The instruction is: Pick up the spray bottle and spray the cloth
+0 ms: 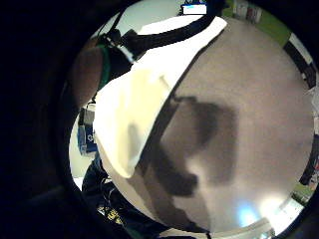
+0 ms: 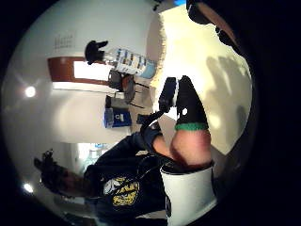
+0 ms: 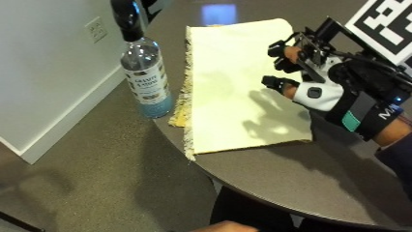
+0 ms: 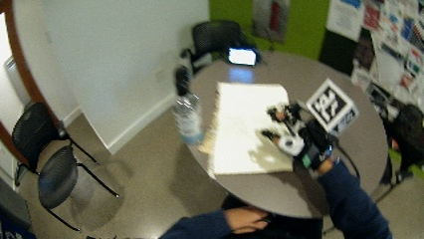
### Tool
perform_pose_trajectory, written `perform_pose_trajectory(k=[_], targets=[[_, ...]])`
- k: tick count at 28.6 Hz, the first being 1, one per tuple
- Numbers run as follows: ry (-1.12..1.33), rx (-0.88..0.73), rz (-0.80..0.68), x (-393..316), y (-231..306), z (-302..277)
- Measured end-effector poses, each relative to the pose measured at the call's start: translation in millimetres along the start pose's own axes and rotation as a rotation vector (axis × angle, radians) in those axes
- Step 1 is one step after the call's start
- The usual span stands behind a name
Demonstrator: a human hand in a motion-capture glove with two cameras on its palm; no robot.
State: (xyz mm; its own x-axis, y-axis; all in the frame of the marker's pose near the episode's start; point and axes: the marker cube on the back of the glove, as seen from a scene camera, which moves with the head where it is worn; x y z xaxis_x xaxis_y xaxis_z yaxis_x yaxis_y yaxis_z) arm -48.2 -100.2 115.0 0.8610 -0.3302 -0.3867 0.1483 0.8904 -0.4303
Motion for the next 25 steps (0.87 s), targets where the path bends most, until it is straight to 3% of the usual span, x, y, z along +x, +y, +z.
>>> perform_pose_trajectory(k=[6, 25], targets=[[-0.097, -0.006, -0.111, -61, -26, -32], [-0.189, -0.079, 0.009, -17, 12, 1]])
